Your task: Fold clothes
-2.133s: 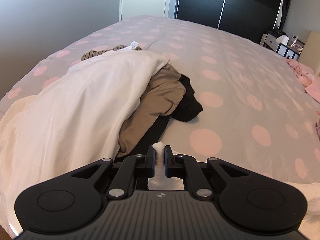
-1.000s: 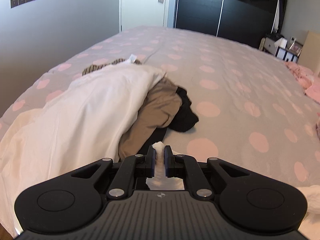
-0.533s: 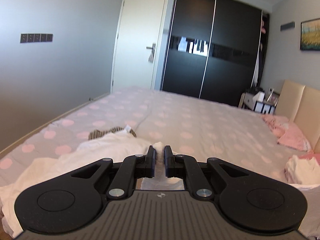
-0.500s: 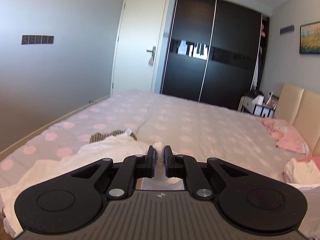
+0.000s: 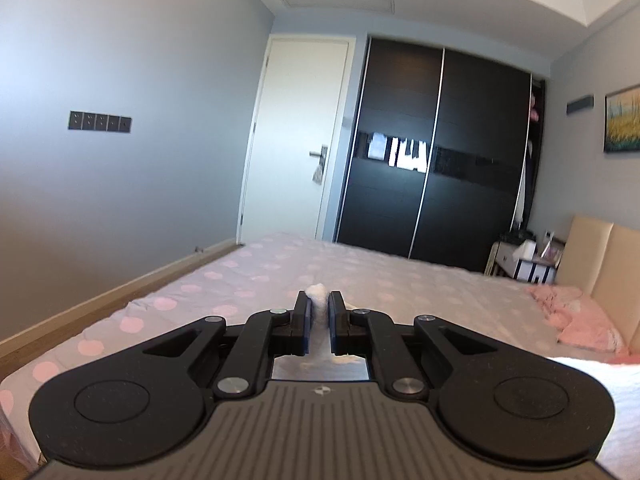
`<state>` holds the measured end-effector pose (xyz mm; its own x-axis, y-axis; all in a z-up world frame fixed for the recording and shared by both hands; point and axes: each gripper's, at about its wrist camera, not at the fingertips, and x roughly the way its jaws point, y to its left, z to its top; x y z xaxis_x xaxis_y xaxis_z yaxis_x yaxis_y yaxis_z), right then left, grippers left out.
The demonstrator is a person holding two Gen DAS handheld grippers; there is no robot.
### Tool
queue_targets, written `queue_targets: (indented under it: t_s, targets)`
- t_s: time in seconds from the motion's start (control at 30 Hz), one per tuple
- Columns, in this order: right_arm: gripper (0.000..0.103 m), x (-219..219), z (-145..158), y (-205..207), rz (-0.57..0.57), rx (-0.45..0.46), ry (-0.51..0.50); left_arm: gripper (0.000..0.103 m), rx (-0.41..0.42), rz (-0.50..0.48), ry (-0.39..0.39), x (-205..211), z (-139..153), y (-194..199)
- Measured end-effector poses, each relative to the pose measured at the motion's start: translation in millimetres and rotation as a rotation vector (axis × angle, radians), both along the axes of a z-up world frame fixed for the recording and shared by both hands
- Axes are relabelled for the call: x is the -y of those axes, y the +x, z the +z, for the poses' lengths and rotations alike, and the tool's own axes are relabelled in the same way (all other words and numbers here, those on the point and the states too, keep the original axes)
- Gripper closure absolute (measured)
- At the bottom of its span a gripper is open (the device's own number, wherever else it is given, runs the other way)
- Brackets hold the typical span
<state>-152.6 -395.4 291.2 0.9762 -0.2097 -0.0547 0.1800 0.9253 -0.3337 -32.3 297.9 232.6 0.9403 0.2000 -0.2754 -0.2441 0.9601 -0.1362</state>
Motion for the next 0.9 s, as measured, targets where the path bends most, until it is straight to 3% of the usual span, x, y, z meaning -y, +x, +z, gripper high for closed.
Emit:
queue_targets:
  t_s: [0.1, 0.27, 0.37, 0.6, 0.9]
  targets:
    - [0.099, 5, -33, 49, 0.01, -0.13, 0.017, 0.096, -0.11, -0.017, 0.018, 1, -24, 31]
    - [0.099, 11, -101, 134, -0.007, -0.346, 0.015, 0.096, -0.36, -0.052, 0.123, 20, -89, 94]
    - [0.099, 15, -132, 180, -0.028, -0.443, 0.029, 0.096, -0.465, -0.071, 0.155, 34, -120, 125]
    - [0.099, 13, -176, 280, -0.086, -0.497, 0.016, 0.096, -0.494, -0.073, 0.236, 55, -145, 197]
    - [0.099, 6, -231, 380, -0.115, -0.551, -0.006, 0.096, -0.601, -0.059, 0.272, 66, -203, 279]
